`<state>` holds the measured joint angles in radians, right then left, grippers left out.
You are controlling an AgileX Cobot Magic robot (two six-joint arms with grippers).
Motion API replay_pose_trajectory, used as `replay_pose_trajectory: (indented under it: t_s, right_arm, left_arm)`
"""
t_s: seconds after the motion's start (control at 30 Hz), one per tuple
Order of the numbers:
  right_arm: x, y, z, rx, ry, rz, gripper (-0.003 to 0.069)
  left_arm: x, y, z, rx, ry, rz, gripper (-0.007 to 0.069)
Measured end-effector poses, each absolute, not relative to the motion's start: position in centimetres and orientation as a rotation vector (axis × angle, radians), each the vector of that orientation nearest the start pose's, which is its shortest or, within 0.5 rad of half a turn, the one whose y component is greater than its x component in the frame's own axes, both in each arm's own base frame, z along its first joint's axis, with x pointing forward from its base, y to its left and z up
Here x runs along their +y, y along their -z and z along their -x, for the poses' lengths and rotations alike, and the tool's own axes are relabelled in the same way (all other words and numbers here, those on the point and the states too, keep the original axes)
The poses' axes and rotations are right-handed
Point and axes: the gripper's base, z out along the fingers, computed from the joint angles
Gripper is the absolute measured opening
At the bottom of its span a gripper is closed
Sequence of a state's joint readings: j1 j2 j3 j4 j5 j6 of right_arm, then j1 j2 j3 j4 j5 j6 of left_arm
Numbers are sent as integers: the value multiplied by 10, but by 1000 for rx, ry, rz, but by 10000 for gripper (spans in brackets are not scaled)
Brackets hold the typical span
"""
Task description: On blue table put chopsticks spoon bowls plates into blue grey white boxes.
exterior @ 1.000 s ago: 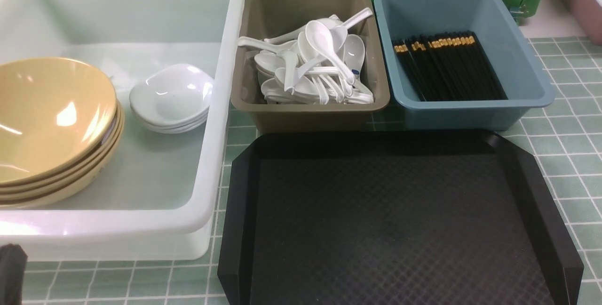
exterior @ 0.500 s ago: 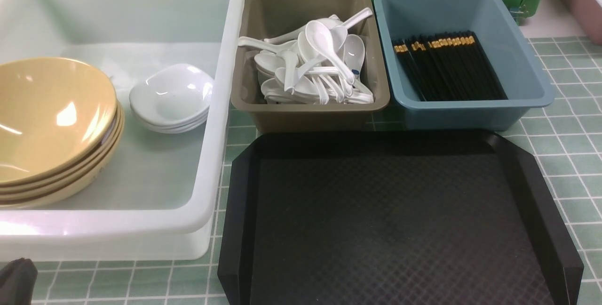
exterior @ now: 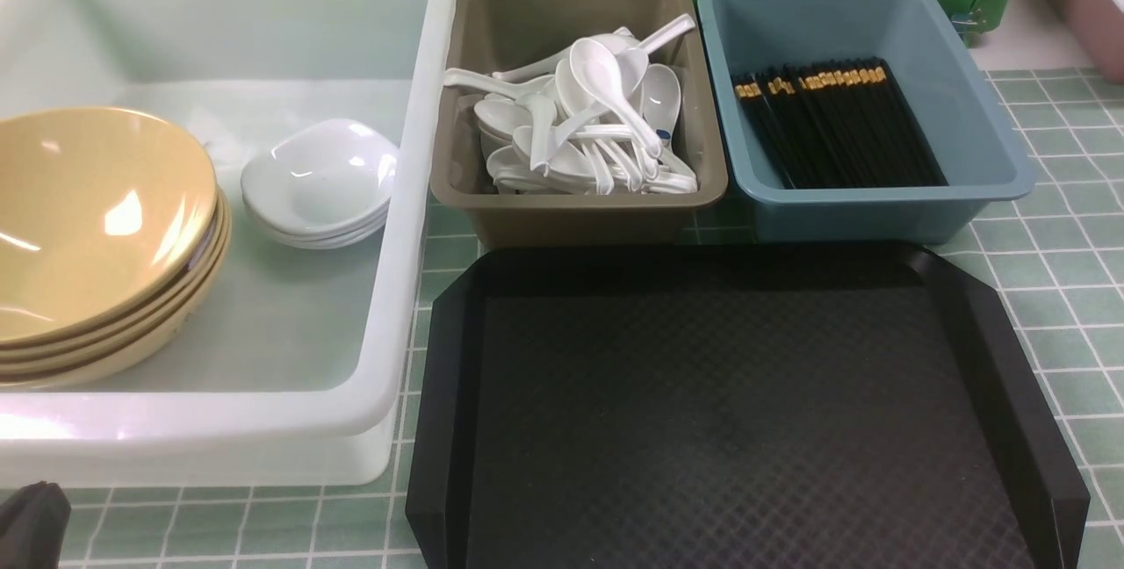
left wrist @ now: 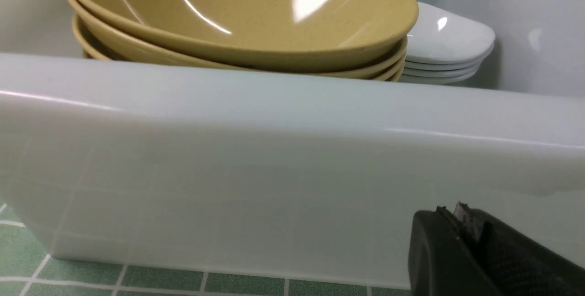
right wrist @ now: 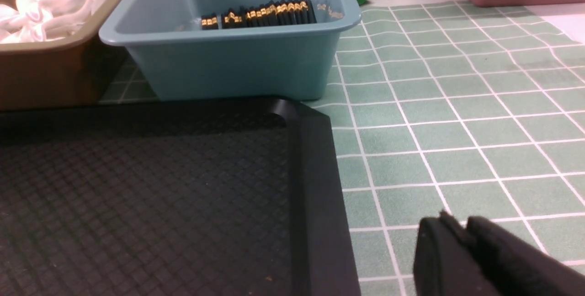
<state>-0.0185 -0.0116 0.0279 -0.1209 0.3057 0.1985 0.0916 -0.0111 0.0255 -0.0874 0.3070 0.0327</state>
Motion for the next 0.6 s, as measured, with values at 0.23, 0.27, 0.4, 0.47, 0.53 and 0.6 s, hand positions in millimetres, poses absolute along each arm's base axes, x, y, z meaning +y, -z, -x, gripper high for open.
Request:
replay_pose_trajectory:
  t_s: [0.23, 0.27, 0.4, 0.47, 0.53, 0.6]
  right_arm:
    - [-4, -177, -54, 1799, -13, -118, 111]
    - [-4, -177, -54, 1799, -13, -118, 111]
    - [-4, -177, -54, 1799, -13, -118, 118]
    - [-4, -177, -54, 1799, -13, -118, 121]
    - [-4, -177, -54, 1799, -13, -118, 123]
    - [-4, -177, -54, 1799, -13, -118, 125]
  left_arm:
    - [1, -178, -54, 1798, 43, 142, 2]
    - [1, -178, -54, 1797, 45, 144, 2]
    - [1, -178, -54, 1799, 32, 135, 2]
    - [2, -178, -54, 1800, 11, 120, 2]
    - [3, -177, -54, 1801, -5, 110, 2]
    - [3, -177, -54, 1802, -14, 104, 2]
